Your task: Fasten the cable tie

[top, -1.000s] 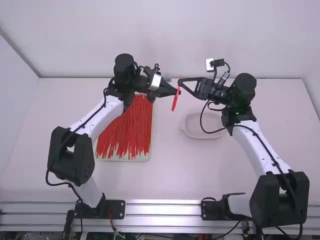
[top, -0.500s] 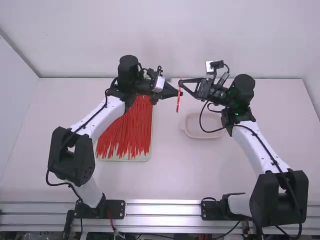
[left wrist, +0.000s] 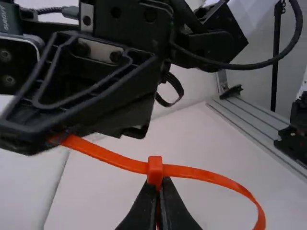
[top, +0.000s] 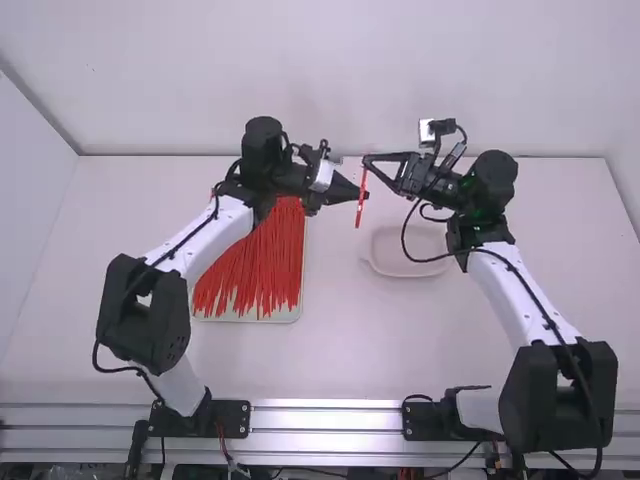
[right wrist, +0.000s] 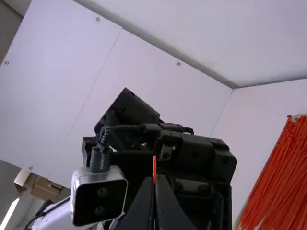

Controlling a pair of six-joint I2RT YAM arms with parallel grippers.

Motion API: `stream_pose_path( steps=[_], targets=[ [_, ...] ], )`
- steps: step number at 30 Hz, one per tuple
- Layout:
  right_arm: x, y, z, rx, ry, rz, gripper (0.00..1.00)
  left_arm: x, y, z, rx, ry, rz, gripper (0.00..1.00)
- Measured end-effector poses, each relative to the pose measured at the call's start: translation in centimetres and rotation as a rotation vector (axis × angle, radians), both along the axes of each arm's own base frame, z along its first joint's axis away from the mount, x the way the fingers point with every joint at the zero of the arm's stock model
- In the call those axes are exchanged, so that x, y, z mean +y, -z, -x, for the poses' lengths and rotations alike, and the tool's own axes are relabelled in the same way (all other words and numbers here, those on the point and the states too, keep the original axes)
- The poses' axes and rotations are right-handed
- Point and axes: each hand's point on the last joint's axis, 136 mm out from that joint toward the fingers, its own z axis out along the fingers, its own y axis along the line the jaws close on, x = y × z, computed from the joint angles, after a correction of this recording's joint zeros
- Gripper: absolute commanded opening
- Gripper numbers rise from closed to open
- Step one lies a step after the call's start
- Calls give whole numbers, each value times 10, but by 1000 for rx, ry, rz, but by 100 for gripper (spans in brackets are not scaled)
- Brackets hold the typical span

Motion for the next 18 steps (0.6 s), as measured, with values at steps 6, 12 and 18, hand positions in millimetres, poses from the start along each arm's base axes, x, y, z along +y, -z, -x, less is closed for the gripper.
stream_pose_path(
  steps=[6, 12, 18],
  targets=[
    [-5, -4, -2, 1, 14, -14, 0, -1, 8, 3, 57, 5, -22, 2],
    [-5, -4, -3, 18, 12, -15, 0, 0, 22, 9, 114, 15, -54, 2],
    [-5, -12, -7, 38, 15, -3, 0, 2, 32, 14, 144, 25, -74, 2]
  ],
)
